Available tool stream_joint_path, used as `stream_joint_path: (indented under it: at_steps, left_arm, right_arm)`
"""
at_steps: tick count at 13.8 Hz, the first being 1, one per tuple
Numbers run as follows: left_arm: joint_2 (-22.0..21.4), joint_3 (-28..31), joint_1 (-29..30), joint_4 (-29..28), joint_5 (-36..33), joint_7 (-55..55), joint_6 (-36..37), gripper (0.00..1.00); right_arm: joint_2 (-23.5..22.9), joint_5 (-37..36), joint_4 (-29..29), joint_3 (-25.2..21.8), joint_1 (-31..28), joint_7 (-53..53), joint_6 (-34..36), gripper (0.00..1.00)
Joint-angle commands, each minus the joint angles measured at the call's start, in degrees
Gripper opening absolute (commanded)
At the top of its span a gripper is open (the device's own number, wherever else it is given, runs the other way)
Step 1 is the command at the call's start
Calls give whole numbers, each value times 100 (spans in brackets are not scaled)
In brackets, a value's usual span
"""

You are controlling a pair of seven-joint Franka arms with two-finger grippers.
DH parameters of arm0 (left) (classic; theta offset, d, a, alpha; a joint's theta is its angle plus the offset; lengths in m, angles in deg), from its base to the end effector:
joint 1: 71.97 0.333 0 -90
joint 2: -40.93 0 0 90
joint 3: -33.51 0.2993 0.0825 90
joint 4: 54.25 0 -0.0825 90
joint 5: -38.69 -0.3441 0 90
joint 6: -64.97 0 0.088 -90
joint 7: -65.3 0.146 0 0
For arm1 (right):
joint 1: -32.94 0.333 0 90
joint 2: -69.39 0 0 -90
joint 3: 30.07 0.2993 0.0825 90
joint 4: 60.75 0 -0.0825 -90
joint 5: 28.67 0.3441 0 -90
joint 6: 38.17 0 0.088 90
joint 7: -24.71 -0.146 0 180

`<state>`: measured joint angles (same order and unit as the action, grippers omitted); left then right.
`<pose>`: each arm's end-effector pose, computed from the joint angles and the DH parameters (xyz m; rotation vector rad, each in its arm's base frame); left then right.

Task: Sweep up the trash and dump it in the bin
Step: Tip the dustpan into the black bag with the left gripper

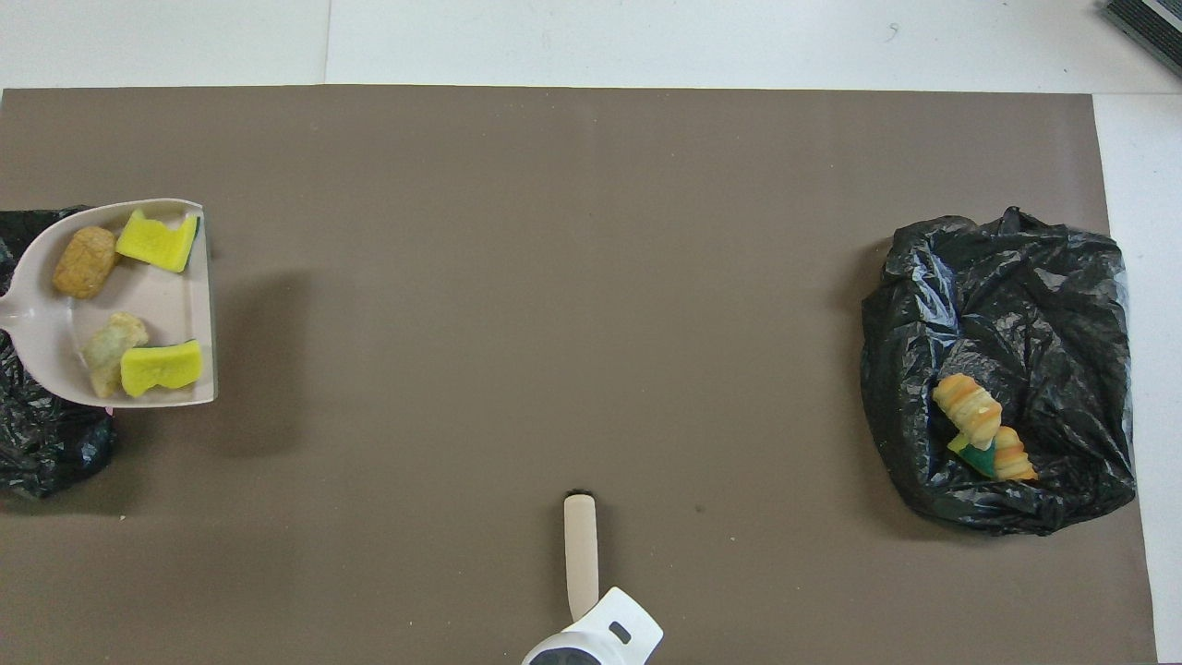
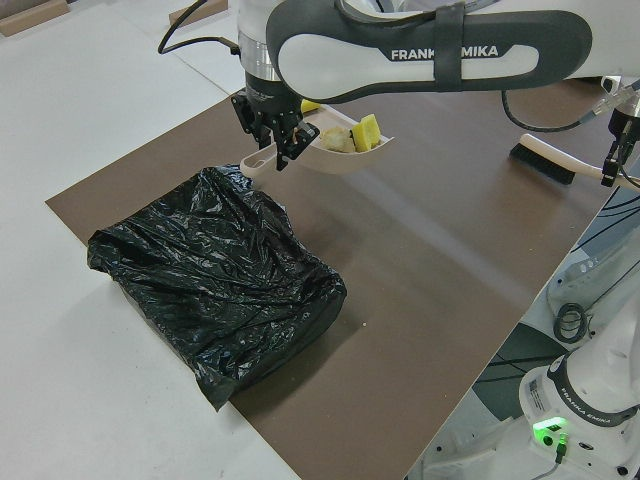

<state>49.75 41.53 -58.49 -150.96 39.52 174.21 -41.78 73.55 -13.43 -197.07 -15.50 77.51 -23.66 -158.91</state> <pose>0.5341 0.2047 0.4602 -2.2561 2.1518 -0.0044 0.2031 0.3798 0.3079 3.0677 0.0398 -0.4252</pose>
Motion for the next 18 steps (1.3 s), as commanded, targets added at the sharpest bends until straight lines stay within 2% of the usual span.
stream_joint_path:
  at_steps: [1, 2, 3, 6, 7, 9, 11, 12, 15, 18]
  left_arm:
    - [444, -54, 566, 590, -179, 803, -29, 0]
    - [576, -54, 742, 827, -275, 945, -38, 0]
    - [682, -54, 822, 1029, -476, 1017, -21, 0]
    - [902, -46, 964, 1435, -1021, 1167, -143, 0]
    - [911, -37, 955, 1427, -1197, 1158, -335, 0]
    - [911, -37, 894, 1365, -1854, 1088, -862, 0]
    - [833, -37, 736, 1059, -2453, 625, -1163, 0]
    - [823, -37, 613, 1032, -2873, 248, -1155, 0]
    - [630, -37, 305, 716, -4069, -607, -1146, 0]
    - [516, -37, 225, 715, -4792, -776, -1119, 0]
  right_arm:
    - [24, 128, -123, -6, 7, -120, -204, 21]
    - [6, 137, -123, -6, 7, -76, -205, 31]
    - [-20, 128, -114, -15, -2, -67, -213, 35]
    - [-204, 120, 157, -24, -81, -67, -178, 64]
    - [-213, 120, 237, -41, -142, -58, -187, 76]
    - [-135, 111, 543, -50, -544, -67, -100, 86]
    - [14, 84, 886, -76, -992, -58, 14, 97]
    - [50, 58, 1097, -77, -1343, -41, 189, 100]
    - [41, 14, 1966, -77, -2135, 73, 840, 100]
    - [41, -135, 2696, -77, -3031, 704, 1358, 100]
